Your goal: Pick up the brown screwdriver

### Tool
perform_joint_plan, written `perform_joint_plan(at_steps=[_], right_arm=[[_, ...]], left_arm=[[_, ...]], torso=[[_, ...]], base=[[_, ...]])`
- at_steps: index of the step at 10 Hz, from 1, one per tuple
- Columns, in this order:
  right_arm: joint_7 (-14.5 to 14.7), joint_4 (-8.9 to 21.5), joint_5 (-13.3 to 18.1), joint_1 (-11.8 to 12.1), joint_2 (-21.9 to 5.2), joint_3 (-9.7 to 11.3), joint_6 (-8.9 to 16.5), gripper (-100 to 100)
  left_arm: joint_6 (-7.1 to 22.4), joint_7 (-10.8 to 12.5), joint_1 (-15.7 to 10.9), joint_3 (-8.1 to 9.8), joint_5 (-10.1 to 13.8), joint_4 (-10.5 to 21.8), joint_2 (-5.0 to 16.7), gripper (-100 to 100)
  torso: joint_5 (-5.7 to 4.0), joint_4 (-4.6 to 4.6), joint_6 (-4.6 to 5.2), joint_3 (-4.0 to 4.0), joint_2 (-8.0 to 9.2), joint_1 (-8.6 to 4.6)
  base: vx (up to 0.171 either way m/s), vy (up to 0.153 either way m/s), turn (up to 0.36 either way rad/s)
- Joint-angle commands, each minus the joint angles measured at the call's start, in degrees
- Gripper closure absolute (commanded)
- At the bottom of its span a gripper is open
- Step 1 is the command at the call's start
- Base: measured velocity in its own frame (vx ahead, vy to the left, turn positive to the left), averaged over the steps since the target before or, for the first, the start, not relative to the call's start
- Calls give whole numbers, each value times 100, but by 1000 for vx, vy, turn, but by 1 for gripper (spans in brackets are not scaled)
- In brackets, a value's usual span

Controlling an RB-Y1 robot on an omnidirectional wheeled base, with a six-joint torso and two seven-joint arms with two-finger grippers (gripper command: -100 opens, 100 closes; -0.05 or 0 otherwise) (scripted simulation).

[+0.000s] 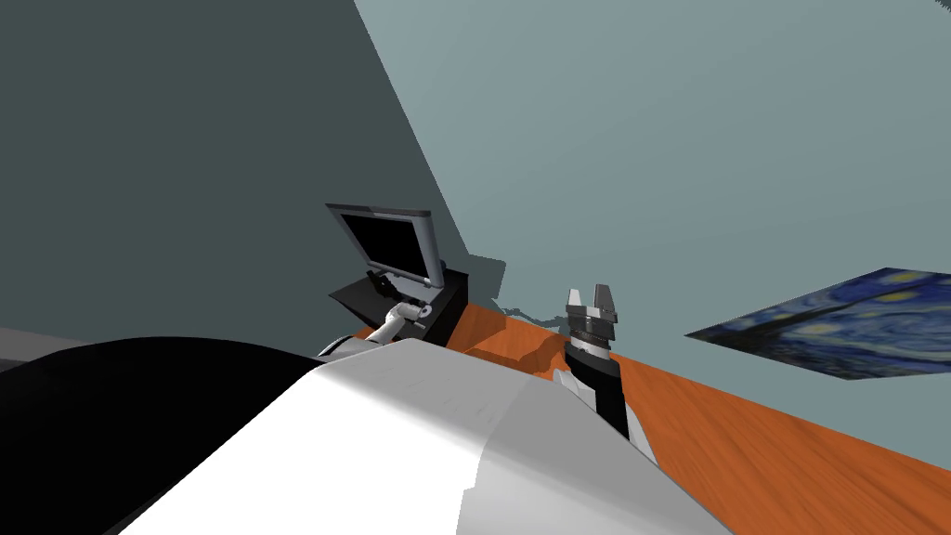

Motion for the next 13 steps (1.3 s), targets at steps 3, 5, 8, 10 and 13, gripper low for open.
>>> perform_joint_plan(at_steps=[3,5,8,10,13], right_arm=[[0,0,0,0,0,0,0,0],[0,0,0,0,0,0,0,0],[0,0,0,0,0,0,0,0],[0,0,0,0,0,0,0,0],[0,0,0,0,0,0,0,0]], left_arm=[[209,-151,-175,15,17,551,-23,-100],[315,-252,-296,20,47,846,-38,-100],[491,-444,-518,29,107,1309,-84,-100],[560,-534,-617,33,137,1612,-113,-100],[665,-693,-788,37,193,2030,-179,-100]], torso=[[1,0,-1,0,0,3],[1,0,0,1,2,4],[2,0,-2,1,2,4],[1,1,-2,3,5,4],[3,0,-1,1,2,10]], base=[[15,31,-15],[10,37,-16],[11,42,-12],[10,45,-12],[12,57,-11]])
